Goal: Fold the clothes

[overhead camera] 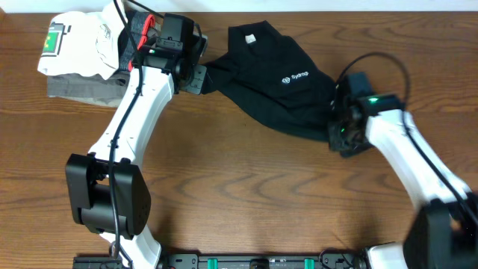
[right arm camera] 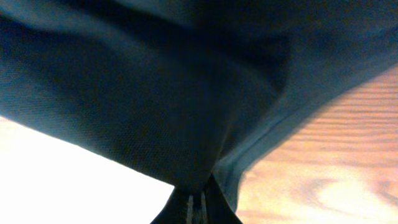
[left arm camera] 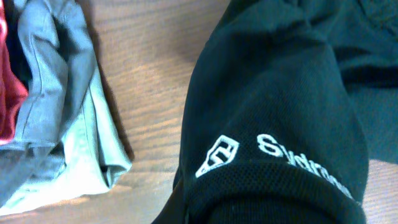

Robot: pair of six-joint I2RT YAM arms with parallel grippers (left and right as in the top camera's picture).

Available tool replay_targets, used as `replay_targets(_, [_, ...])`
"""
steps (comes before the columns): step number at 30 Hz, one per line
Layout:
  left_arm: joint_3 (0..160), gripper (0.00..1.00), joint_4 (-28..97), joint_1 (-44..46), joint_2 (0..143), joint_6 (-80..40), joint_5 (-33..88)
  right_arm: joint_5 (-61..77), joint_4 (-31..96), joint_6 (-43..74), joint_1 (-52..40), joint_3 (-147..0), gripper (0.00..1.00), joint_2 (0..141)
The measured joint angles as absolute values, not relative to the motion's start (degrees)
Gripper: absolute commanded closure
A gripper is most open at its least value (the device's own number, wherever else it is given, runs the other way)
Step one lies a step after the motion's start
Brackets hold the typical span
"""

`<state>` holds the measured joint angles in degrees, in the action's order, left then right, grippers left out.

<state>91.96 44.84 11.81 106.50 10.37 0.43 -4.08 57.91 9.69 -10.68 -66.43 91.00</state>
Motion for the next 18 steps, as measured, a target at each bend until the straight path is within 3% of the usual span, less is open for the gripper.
replay_targets(7, [91.94, 0.94, 49.04, 8.43, 102.89, 6.55, -0.82, -3.6, 65.01, 12.67, -10.5, -71.4, 0.99, 78.61])
replay_targets(18, [91.94, 0.94, 55.61, 7.42, 85.89, 3.79, -1.69, 0.05, 71.64, 14.46, -10.37, -71.4, 0.99, 76.86])
